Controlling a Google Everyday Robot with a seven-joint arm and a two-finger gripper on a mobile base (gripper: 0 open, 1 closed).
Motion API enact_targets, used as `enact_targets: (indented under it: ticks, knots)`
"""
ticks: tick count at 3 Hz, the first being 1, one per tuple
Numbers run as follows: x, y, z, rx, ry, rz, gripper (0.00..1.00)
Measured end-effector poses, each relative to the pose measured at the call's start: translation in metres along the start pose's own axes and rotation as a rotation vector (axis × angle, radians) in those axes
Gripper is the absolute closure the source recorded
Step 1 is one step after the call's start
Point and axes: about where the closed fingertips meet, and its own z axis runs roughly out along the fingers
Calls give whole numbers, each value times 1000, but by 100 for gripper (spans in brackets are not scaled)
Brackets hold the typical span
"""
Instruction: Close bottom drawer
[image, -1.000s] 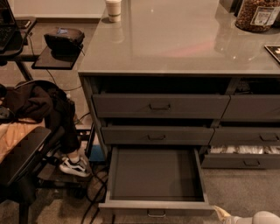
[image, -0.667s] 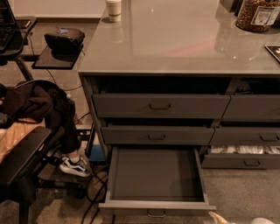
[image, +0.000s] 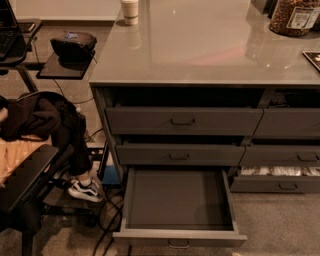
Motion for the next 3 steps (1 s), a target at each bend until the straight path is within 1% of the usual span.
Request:
enact_targets:
  ticks: [1, 2, 3]
  knots:
    - [1, 0, 2, 0, -3, 2, 0]
    - [5, -7, 19, -16, -34, -3, 0]
    - [4, -21, 45, -34, -81, -46, 0]
